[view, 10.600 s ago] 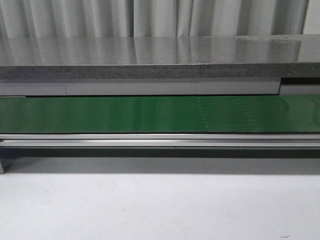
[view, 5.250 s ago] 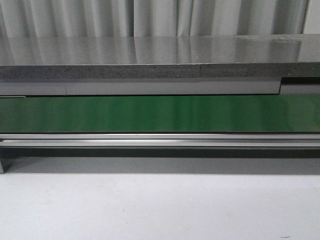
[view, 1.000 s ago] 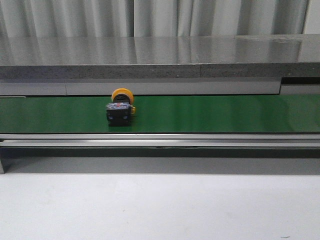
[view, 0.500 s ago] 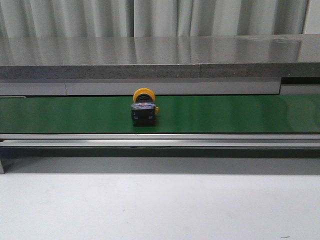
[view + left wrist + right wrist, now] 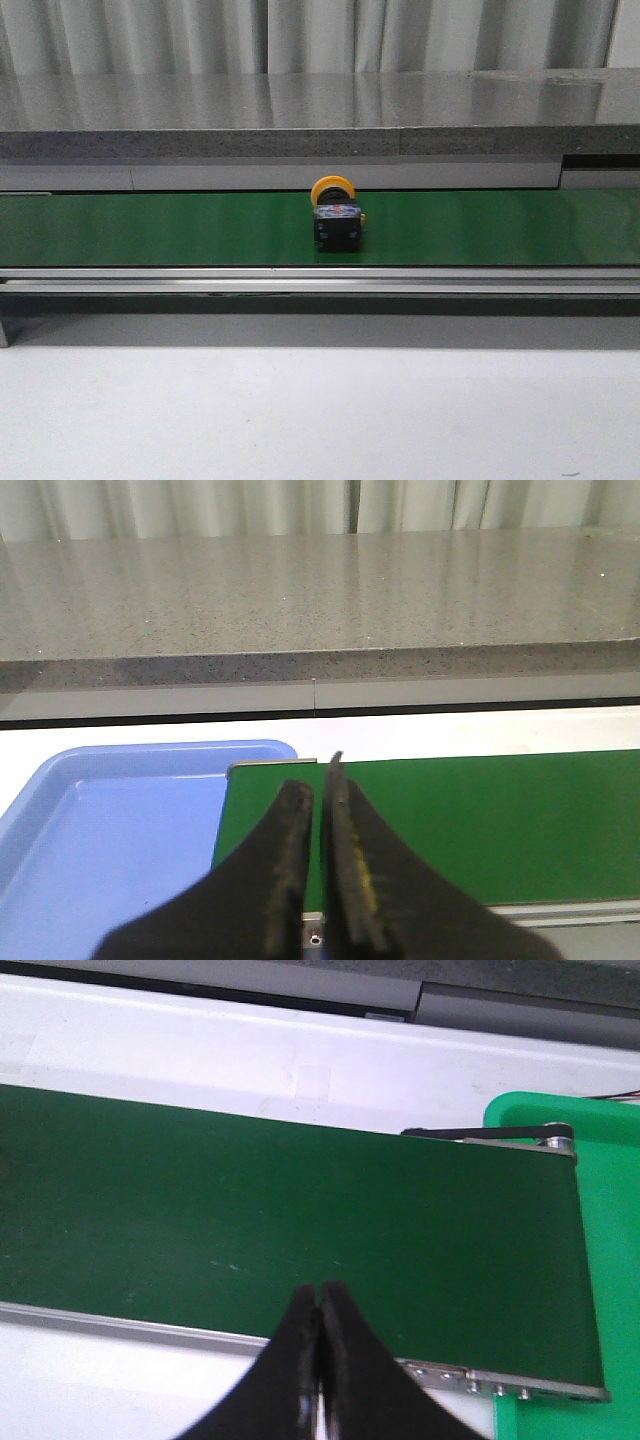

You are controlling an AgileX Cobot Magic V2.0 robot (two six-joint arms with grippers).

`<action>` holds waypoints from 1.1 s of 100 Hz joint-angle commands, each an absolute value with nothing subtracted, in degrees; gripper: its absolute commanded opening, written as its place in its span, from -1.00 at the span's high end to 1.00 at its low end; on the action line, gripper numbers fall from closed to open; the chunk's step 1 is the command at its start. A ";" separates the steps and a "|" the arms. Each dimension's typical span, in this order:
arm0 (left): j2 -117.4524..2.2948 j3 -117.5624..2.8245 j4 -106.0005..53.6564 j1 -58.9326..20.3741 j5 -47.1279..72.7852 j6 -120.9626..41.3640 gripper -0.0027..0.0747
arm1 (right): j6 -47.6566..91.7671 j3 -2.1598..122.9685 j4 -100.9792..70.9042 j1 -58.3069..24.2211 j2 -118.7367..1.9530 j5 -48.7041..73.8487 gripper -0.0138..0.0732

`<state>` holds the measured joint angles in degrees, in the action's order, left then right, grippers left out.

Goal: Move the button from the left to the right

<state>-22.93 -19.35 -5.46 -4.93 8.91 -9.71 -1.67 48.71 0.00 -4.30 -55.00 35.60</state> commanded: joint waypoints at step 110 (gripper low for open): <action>-23.32 -20.84 -5.95 -5.34 3.89 -9.56 0.92 | 0.00 57.21 -5.93 -9.41 -70.93 33.66 -0.49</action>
